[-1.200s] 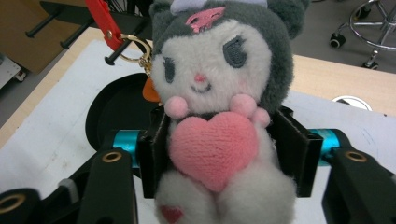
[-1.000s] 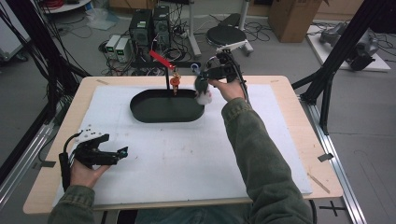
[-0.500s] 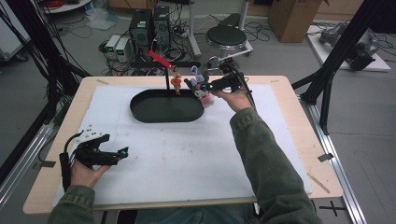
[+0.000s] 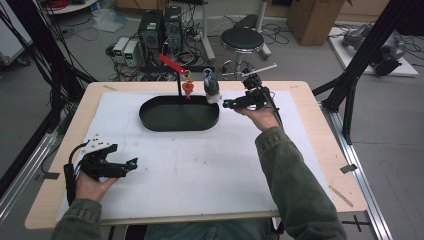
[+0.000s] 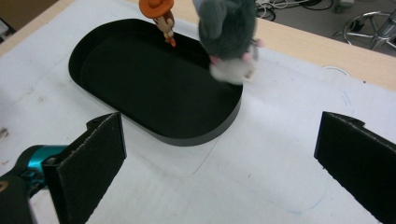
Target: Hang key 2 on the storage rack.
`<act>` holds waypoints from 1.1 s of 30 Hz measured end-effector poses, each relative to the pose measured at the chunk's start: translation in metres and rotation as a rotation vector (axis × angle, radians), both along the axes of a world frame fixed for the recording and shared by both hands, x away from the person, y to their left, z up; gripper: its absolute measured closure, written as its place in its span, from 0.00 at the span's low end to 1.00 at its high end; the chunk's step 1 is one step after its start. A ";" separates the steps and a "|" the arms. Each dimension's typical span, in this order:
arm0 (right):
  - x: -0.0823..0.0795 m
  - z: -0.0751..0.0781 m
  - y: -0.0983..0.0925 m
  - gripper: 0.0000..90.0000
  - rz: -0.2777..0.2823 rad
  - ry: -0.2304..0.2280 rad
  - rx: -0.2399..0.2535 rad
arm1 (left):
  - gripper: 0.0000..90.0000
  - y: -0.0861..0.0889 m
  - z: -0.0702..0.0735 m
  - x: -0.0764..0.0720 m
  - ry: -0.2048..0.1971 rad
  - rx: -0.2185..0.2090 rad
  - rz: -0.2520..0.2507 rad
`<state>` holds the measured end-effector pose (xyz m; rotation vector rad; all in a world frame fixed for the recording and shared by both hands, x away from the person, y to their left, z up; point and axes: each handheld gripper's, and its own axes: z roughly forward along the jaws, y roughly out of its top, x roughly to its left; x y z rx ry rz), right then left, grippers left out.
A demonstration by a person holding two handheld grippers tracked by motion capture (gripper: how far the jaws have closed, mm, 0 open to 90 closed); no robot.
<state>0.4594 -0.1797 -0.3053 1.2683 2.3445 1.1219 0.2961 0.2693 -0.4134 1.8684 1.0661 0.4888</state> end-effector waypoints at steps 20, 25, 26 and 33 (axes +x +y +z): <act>-0.049 -0.016 -0.018 0.01 0.035 -0.080 0.033 | 0.06 -0.001 0.000 0.000 0.004 0.002 -0.003; -0.057 -0.023 -0.023 0.01 0.035 -0.082 0.030 | 0.06 -0.001 -0.001 0.000 0.004 0.003 -0.004; -0.059 -0.024 -0.024 0.01 0.033 -0.088 0.031 | 0.06 -0.001 -0.001 0.000 0.005 0.004 -0.005; -0.066 -0.037 -0.037 0.01 0.030 -0.084 0.035 | 0.06 -0.002 -0.001 0.000 0.013 0.011 -0.006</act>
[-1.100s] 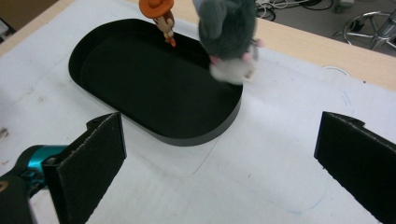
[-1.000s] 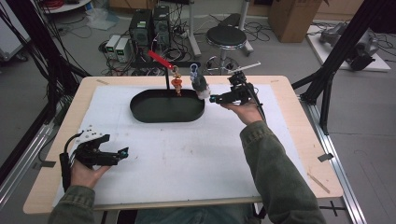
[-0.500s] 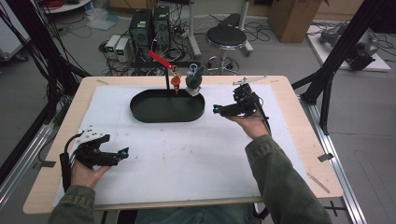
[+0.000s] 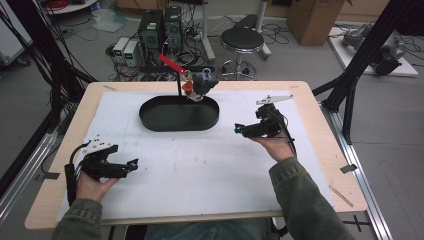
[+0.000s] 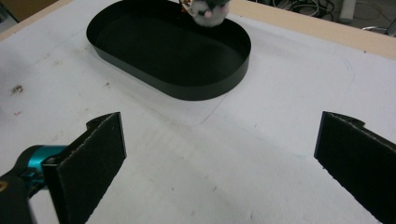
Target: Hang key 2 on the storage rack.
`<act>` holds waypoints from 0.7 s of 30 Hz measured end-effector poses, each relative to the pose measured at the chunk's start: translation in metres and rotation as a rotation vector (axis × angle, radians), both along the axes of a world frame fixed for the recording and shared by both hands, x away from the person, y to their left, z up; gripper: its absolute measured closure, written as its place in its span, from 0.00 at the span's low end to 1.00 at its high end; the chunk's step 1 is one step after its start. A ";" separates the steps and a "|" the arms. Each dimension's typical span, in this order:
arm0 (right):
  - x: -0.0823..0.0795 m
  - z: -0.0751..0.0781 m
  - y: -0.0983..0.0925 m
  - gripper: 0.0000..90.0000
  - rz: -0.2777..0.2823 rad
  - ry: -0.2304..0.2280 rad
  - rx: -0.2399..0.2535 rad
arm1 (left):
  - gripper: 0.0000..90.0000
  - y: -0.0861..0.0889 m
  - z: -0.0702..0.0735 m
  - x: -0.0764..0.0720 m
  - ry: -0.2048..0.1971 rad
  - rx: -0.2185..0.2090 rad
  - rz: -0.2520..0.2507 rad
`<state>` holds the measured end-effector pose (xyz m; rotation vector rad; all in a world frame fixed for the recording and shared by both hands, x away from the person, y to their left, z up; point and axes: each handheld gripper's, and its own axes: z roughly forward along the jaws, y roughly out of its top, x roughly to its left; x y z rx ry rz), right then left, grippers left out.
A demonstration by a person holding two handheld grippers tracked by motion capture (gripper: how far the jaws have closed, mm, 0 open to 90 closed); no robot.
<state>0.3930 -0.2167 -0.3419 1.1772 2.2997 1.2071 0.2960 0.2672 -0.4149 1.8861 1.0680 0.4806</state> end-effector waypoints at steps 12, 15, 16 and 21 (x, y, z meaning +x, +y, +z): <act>-0.012 -0.013 -0.020 0.01 -0.031 -0.026 0.016 | 0.06 -0.001 -0.002 0.000 0.019 0.010 -0.011; -0.016 -0.021 -0.027 0.01 -0.038 -0.030 0.002 | 0.06 -0.002 -0.003 0.000 0.020 0.009 -0.011; -0.017 -0.023 -0.029 0.01 -0.044 -0.035 0.001 | 0.06 -0.002 -0.003 0.000 0.021 0.009 -0.013; -0.025 -0.035 -0.043 0.01 -0.061 -0.048 0.013 | 0.06 -0.003 -0.003 0.001 0.032 0.013 -0.020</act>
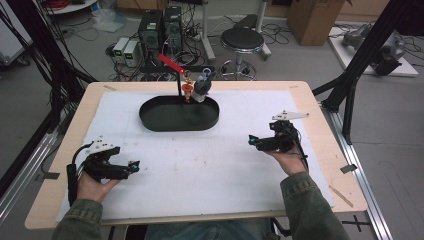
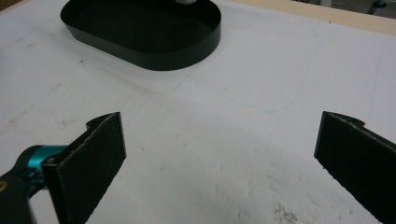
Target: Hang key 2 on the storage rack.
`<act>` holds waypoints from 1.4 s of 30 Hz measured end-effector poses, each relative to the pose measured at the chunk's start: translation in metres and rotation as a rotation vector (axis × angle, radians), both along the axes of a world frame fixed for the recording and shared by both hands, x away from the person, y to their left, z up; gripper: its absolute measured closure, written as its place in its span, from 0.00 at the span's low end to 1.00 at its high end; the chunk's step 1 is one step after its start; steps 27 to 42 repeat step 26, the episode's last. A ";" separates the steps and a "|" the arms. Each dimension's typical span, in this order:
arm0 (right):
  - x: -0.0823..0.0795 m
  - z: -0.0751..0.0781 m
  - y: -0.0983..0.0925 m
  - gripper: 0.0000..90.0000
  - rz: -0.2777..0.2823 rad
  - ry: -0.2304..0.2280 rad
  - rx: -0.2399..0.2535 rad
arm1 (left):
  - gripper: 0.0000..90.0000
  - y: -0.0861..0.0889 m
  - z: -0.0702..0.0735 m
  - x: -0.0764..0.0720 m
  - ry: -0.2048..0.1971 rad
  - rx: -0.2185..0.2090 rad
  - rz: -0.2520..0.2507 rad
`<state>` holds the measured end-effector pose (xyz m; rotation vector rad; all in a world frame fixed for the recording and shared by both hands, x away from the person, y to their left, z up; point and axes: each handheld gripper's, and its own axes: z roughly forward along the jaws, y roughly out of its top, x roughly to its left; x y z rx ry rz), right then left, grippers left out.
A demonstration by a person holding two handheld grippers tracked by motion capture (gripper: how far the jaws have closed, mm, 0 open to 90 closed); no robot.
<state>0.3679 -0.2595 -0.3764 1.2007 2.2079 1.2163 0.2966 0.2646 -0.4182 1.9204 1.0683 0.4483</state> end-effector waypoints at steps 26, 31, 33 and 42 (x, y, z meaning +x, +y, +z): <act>-0.037 -0.033 -0.034 0.01 -0.036 -0.082 0.040 | 0.06 -0.001 -0.002 -0.001 0.023 0.003 -0.005; -0.037 -0.033 -0.034 0.01 -0.036 -0.082 0.040 | 0.06 -0.001 -0.002 -0.001 0.023 0.003 -0.005; -0.037 -0.033 -0.034 0.01 -0.036 -0.082 0.040 | 0.06 -0.001 -0.002 -0.001 0.023 0.003 -0.005; -0.037 -0.033 -0.034 0.01 -0.036 -0.082 0.040 | 0.06 -0.001 -0.002 -0.001 0.023 0.003 -0.005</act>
